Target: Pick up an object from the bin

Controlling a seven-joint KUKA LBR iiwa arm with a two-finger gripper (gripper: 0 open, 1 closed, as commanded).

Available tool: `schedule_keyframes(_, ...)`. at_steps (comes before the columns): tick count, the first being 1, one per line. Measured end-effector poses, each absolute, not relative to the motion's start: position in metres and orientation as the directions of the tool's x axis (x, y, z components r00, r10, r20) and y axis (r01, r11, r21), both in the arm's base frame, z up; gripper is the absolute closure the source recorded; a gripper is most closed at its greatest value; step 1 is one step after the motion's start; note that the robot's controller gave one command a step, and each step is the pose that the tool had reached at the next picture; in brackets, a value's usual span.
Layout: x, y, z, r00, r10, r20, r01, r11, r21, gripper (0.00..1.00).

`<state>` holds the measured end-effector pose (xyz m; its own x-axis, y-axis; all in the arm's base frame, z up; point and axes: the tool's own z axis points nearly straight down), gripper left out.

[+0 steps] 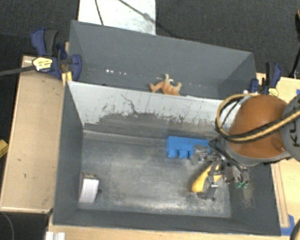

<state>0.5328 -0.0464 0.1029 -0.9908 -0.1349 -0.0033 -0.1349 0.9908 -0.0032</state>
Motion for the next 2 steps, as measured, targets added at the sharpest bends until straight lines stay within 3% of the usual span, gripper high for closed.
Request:
schedule_keyframes(1, 0.520, -0.094, 0.108, -0.980, -0.199, -0.001, -0.199, 0.980, 0.000, 0.00)
schedule_keyframes(2, 0.544, -0.107, 0.080, -0.903, -0.429, -0.008, -0.429, 0.903, -0.004, 0.00)
